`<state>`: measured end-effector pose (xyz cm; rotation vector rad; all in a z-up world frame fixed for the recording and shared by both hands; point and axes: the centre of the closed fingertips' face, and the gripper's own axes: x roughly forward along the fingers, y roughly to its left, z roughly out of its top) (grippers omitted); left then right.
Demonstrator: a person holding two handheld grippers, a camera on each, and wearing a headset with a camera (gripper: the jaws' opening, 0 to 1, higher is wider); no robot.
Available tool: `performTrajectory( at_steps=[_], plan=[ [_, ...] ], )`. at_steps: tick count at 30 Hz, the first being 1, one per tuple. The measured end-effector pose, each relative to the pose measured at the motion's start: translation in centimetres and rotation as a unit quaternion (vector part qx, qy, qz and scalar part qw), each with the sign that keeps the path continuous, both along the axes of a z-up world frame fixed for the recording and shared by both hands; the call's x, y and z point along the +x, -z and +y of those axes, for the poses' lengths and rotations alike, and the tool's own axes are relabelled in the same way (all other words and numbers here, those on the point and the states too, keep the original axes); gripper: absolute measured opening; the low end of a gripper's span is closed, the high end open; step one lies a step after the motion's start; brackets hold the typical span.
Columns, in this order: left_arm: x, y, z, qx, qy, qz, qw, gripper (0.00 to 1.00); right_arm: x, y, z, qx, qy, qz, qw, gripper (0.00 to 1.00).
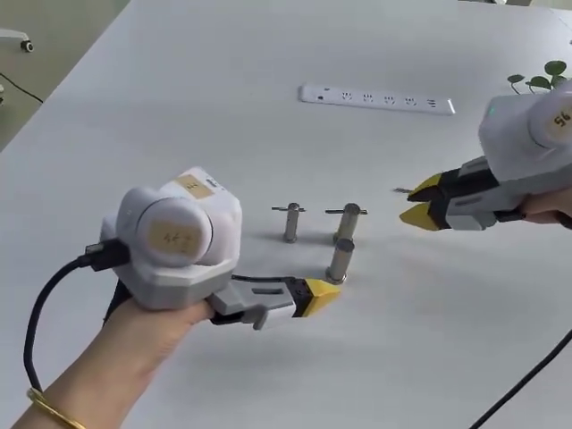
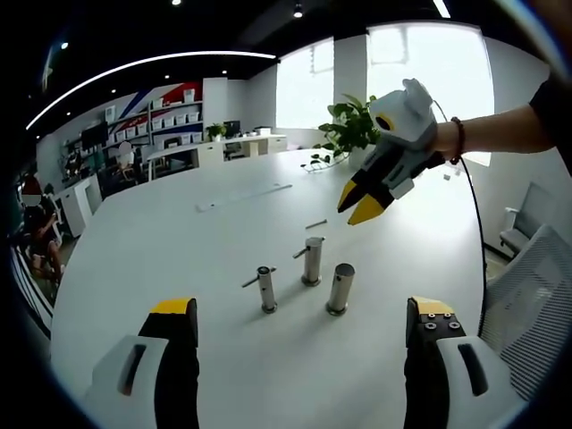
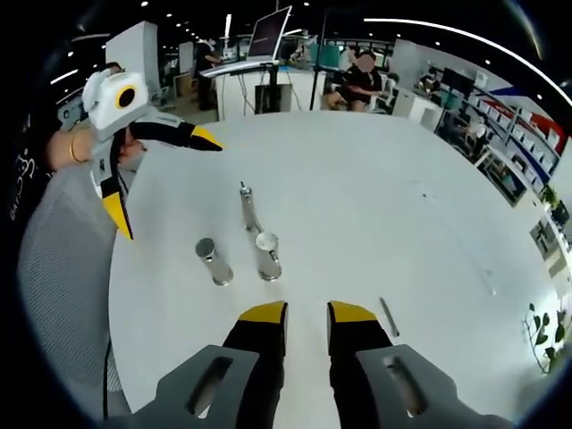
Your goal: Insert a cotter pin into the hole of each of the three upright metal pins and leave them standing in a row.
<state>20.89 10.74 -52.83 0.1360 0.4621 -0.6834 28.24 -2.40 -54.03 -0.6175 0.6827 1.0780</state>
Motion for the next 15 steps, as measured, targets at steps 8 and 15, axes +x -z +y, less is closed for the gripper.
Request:
performTrajectory(
  at_steps=[8, 15],
  plan=[
    [0.2, -0.1, 0.0, 0.0, -0.006, -0.006, 1.0, 0.96, 2.6, 1.5, -1.6, -0.04, 0.009, -0.005, 0.9992, 0.1],
    [0.3, 0.0, 0.0, 0.001, -0.009, -0.004, 1.0, 0.95, 5.0, 3.2, -3.5, -0.08, 0.02, -0.005, 0.9966, 0.09]
  ],
)
